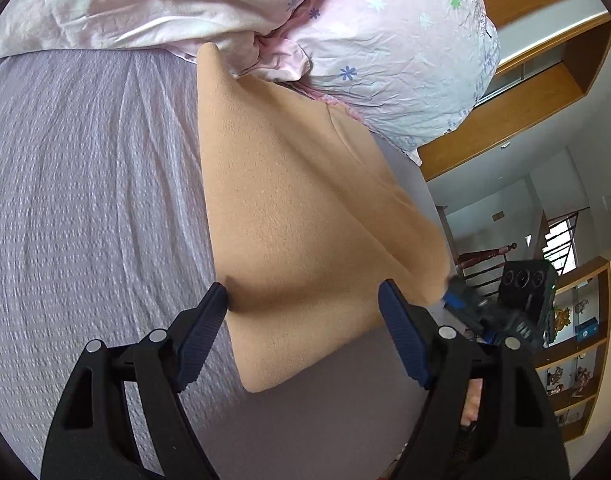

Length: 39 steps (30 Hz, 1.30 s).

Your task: Fold small clothes

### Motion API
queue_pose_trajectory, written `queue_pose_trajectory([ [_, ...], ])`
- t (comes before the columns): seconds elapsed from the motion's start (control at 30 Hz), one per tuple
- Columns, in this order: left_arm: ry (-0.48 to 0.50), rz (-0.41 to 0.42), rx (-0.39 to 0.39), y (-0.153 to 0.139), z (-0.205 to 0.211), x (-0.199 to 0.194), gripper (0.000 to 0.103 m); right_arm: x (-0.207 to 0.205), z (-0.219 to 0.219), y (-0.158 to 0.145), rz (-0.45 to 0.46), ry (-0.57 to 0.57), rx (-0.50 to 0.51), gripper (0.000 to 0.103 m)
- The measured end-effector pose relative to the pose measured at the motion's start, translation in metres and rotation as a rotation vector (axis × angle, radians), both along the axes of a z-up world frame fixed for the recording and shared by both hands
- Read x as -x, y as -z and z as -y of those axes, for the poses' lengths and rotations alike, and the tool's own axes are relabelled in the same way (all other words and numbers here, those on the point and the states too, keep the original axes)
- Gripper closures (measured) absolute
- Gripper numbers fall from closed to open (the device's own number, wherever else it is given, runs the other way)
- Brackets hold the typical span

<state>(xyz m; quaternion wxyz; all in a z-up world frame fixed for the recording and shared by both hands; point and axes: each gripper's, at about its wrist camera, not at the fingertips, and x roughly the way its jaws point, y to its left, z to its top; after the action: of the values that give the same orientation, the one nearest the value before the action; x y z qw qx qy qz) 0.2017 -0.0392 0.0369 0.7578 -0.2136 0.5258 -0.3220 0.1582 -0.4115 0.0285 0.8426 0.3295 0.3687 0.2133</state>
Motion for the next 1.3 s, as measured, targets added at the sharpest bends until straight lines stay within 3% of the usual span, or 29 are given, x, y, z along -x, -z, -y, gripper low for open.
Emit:
queue_pose_trajectory([
  [0.07, -0.003, -0.006, -0.006, 0.003, -0.002, 0.000, 0.025, -0.023, 0.010, -0.013, 0.011, 0.072, 0.047, 0.048],
  [0.17, 0.003, -0.020, -0.022, 0.009, 0.002, 0.002, 0.025, -0.078, 0.007, -0.007, -0.076, 0.090, 0.107, 0.063],
  [0.27, 0.010, -0.034, -0.031, 0.015, 0.005, 0.002, 0.025, -0.125, 0.000, 0.011, -0.162, 0.089, 0.147, 0.068],
  [0.3, 0.009, -0.037, -0.029, 0.016, 0.005, 0.001, 0.025, -0.135, -0.004, 0.015, -0.165, 0.080, 0.156, 0.077],
  [0.33, 0.007, -0.034, -0.024, 0.016, 0.005, 0.000, 0.025, -0.142, -0.009, 0.017, -0.150, 0.058, 0.166, 0.097],
  [0.43, -0.008, -0.032, -0.022, 0.015, 0.005, -0.006, 0.025, -0.140, -0.012, 0.007, -0.055, 0.146, 0.290, 0.098],
  [0.5, -0.018, -0.031, -0.023, 0.015, 0.006, -0.012, 0.025, -0.144, -0.002, 0.015, -0.101, 0.204, 0.337, 0.098],
  [0.53, -0.021, -0.033, -0.016, 0.015, 0.006, -0.014, 0.025, -0.145, 0.003, 0.022, -0.133, 0.184, 0.294, 0.095],
  [0.6, -0.026, -0.033, -0.009, 0.016, 0.005, -0.017, 0.025, -0.135, 0.013, 0.026, -0.175, 0.146, 0.165, 0.071],
  [0.63, -0.029, -0.033, -0.003, 0.017, 0.006, -0.019, 0.025, -0.125, 0.018, 0.027, -0.177, 0.111, 0.081, 0.037],
  [0.67, -0.030, -0.036, 0.010, 0.018, 0.006, -0.020, 0.025, -0.112, 0.021, 0.025, -0.159, 0.080, 0.006, 0.013],
  [0.73, -0.035, -0.047, 0.049, 0.020, 0.007, -0.024, 0.027, -0.089, 0.021, 0.021, -0.131, 0.041, -0.031, 0.009],
  [0.83, -0.053, -0.071, 0.085, 0.026, 0.010, -0.027, 0.043, -0.072, 0.014, 0.032, -0.190, -0.012, -0.031, 0.009],
  [0.9, -0.060, -0.080, 0.091, 0.028, 0.010, -0.028, 0.053, -0.070, 0.003, 0.042, -0.213, -0.044, -0.019, 0.015],
  [0.93, -0.064, -0.082, 0.102, 0.028, 0.007, -0.026, 0.061, -0.069, -0.003, 0.044, -0.211, -0.058, -0.006, 0.037],
  [0.97, -0.063, -0.079, 0.119, 0.028, 0.003, -0.024, 0.064, -0.065, -0.008, 0.045, -0.207, -0.077, -0.004, 0.065],
  [1.03, -0.065, -0.057, 0.130, 0.024, -0.006, -0.019, 0.071, -0.061, -0.023, 0.046, -0.195, -0.088, 0.009, 0.077],
  [1.23, -0.121, 0.041, 0.123, 0.004, -0.064, 0.012, 0.071, -0.043, -0.074, 0.034, -0.116, -0.219, 0.013, 0.080],
  [1.3, -0.147, 0.040, 0.054, 0.007, -0.078, 0.018, 0.069, -0.042, -0.098, 0.036, -0.139, -0.269, 0.095, 0.067],
])
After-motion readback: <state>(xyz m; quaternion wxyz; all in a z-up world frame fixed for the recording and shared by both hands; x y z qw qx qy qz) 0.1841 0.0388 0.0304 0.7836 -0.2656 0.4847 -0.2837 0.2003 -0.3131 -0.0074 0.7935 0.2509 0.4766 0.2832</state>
